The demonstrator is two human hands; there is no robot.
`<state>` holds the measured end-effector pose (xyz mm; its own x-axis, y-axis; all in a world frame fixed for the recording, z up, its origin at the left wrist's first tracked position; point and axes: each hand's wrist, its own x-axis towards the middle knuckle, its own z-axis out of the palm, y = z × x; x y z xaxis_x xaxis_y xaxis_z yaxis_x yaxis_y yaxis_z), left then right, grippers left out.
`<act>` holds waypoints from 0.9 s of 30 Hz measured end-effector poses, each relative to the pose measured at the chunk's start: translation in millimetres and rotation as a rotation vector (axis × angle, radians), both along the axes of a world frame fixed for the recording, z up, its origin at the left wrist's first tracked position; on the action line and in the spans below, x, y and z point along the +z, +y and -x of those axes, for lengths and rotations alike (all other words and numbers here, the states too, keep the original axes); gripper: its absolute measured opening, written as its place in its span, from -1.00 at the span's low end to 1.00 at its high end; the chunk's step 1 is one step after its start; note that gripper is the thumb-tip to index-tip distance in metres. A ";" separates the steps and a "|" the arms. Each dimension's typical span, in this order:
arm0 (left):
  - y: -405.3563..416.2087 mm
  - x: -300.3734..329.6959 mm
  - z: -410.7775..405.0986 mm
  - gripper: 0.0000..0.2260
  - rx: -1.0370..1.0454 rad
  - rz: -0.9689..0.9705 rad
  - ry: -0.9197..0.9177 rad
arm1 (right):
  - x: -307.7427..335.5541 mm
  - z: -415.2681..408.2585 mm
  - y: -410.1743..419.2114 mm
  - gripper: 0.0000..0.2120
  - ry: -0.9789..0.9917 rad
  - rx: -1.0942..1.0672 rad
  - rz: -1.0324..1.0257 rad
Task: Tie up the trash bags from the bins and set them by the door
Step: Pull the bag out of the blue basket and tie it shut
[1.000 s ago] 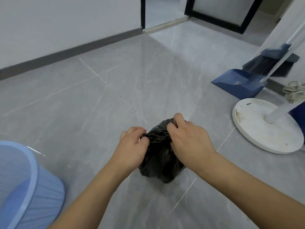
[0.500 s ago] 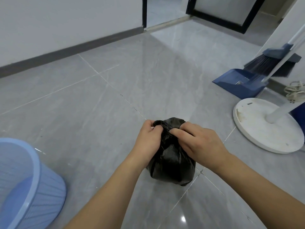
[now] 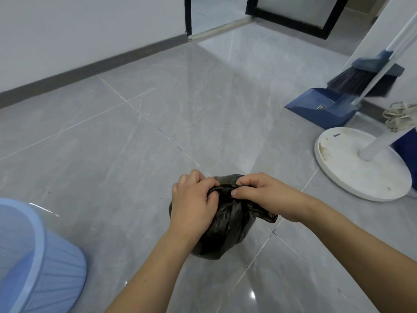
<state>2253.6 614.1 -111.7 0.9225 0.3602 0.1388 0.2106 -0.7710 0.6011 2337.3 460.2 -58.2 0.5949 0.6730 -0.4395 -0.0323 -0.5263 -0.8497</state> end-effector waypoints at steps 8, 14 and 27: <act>-5.3 -3.7 -0.2 -0.81 0.055 0.079 0.005 | -10.1 2.1 1.9 -0.85 -0.124 -0.051 0.009; -4.6 -9.5 2.9 -0.69 0.009 0.026 0.033 | -6.0 -3.2 -5.4 -0.91 0.594 -0.110 -0.033; -12.2 -7.5 -4.9 -0.69 0.184 0.238 0.138 | -13.9 -6.6 -3.6 -0.79 0.382 -0.059 0.033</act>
<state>2258.5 601.9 -119.3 0.8432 0.5297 -0.0915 0.4254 -0.5534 0.7161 2343.9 456.6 -72.1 0.4213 0.6239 -0.6582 -0.3749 -0.5411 -0.7528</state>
